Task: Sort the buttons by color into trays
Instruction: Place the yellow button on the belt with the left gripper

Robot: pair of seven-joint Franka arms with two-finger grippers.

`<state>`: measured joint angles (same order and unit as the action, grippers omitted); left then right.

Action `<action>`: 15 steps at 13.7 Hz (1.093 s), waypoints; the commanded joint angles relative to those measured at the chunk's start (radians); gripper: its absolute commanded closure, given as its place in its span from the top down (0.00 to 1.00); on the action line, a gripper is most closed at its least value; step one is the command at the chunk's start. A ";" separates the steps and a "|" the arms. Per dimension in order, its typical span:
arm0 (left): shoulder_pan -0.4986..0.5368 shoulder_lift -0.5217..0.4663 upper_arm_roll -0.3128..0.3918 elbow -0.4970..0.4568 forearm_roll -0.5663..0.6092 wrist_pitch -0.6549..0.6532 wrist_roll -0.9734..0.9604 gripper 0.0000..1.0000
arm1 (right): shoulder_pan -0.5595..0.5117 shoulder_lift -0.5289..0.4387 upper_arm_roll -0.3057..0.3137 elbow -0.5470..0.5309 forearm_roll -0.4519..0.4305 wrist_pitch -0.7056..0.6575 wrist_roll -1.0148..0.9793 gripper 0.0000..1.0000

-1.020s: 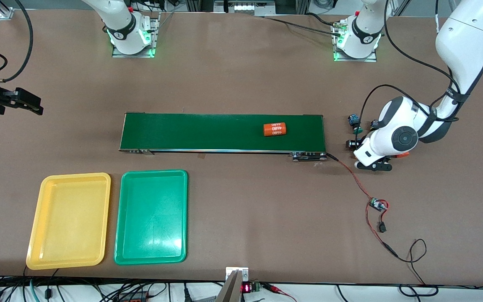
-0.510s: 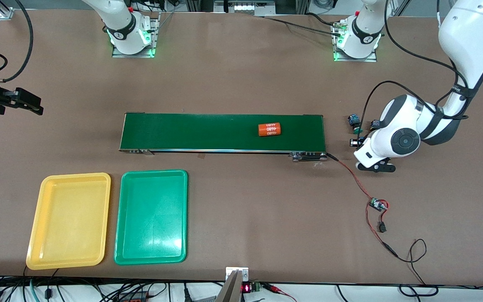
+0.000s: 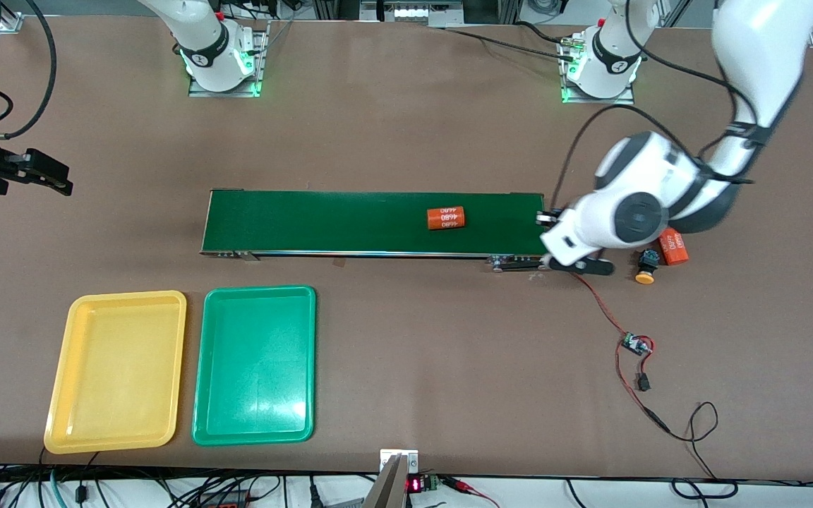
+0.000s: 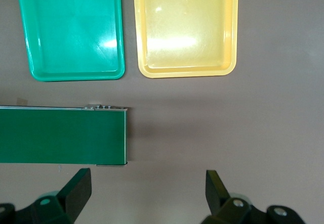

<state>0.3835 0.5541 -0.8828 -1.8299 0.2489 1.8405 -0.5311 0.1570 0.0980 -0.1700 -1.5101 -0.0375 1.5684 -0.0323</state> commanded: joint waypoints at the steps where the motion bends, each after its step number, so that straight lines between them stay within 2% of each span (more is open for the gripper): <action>1: -0.057 0.007 0.007 -0.046 -0.010 0.077 -0.067 0.20 | -0.004 -0.017 0.009 -0.018 0.007 0.010 0.014 1.00; 3: -0.078 0.023 0.008 -0.078 -0.010 0.156 -0.070 0.20 | -0.002 -0.017 0.009 -0.019 0.007 0.010 0.014 1.00; 6: -0.100 0.044 0.015 -0.112 -0.008 0.238 -0.086 0.27 | -0.002 -0.017 0.009 -0.019 0.007 0.006 0.014 1.00; 7: -0.110 0.044 0.015 -0.112 -0.010 0.243 -0.092 0.40 | -0.002 -0.015 0.009 -0.021 0.007 0.008 0.014 1.00; 8: -0.113 0.044 0.018 -0.111 -0.008 0.244 -0.092 0.58 | -0.002 -0.015 0.009 -0.019 0.007 0.013 0.014 1.00; 9: -0.113 0.044 0.022 -0.106 -0.002 0.243 -0.089 0.97 | -0.002 -0.012 0.009 -0.019 0.007 0.024 0.014 1.00; 11: -0.100 0.030 0.019 -0.080 0.021 0.214 -0.089 1.00 | -0.005 -0.011 0.009 -0.021 0.007 0.028 0.014 1.00; 12: -0.094 0.018 0.015 -0.034 0.021 0.136 -0.086 1.00 | -0.005 -0.011 0.009 -0.021 0.007 0.028 0.014 1.00; 15: -0.094 0.013 0.021 0.203 0.027 -0.187 -0.069 1.00 | -0.011 -0.007 0.009 -0.019 0.007 0.030 0.014 1.00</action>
<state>0.2939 0.5914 -0.8693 -1.7743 0.2588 1.8399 -0.6136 0.1570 0.1004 -0.1689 -1.5118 -0.0374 1.5841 -0.0322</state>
